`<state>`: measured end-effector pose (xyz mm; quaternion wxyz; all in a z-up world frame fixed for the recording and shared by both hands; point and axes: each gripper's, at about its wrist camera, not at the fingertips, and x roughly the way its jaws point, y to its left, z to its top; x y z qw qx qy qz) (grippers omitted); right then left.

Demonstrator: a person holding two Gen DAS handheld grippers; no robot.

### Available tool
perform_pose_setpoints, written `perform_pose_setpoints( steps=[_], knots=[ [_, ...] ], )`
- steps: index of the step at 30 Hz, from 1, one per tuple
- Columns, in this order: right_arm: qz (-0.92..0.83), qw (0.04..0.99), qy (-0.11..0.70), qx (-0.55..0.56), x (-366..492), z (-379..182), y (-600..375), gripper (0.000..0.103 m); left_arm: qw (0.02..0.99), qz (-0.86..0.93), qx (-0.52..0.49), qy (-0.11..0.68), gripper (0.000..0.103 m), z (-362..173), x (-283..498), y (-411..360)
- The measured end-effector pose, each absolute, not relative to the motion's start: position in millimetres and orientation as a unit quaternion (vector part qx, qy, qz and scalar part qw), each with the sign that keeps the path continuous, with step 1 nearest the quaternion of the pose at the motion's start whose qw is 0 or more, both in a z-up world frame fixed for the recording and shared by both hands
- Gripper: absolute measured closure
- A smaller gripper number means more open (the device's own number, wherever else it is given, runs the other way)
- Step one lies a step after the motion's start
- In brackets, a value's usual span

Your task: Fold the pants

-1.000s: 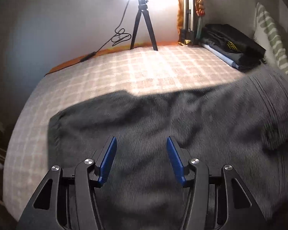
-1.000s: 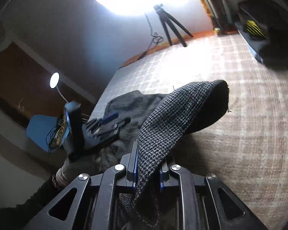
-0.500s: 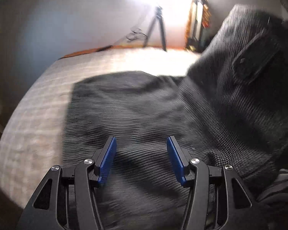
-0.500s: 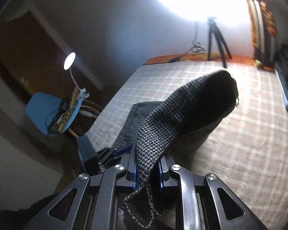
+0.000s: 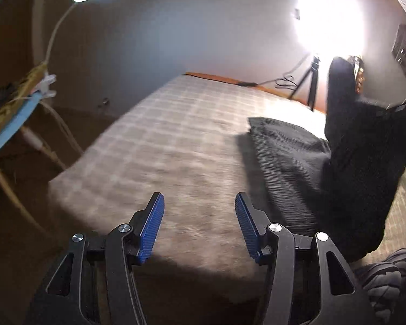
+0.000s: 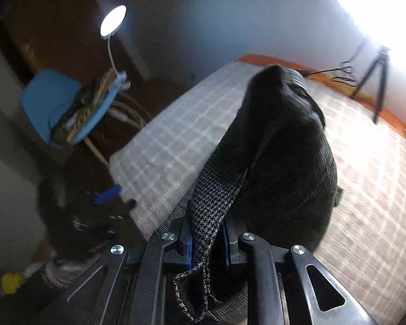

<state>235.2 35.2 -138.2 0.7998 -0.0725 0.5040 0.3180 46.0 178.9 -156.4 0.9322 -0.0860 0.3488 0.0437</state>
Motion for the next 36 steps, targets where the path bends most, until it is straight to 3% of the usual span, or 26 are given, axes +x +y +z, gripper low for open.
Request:
perform_pose_setpoints(
  steps=[12,16,19,25,29,36],
  knots=[
    [0.308,0.769,0.546,-0.121,250.9,-200.6,91.8,0.086,0.935,0.047,-0.093,0.338,0.049,-148.7,36.7,193.7],
    [0.363,0.755,0.536,-0.102,248.4,-194.2,90.7,0.052,0.938,0.039,-0.095,0.331,0.049,-141.3,37.1,188.7],
    [0.401,0.76,0.507,-0.07,239.4,-174.4,72.3,0.041,0.943,0.03,-0.09,0.32,0.049,-131.1,37.3,180.4],
    [0.357,0.808,0.469,-0.003,247.0,-153.8,-7.0,0.04,0.956,-0.01,-0.058,0.286,0.049,-104.0,38.9,145.0],
    [0.309,0.823,0.475,0.044,271.1,-161.3,-50.0,0.051,0.958,-0.055,-0.027,0.281,0.049,-97.1,54.2,109.2],
    [0.273,0.83,0.484,-0.034,290.5,-196.8,-37.9,0.054,0.946,-0.051,0.04,0.318,0.049,-125.7,93.3,76.2]
  ],
)
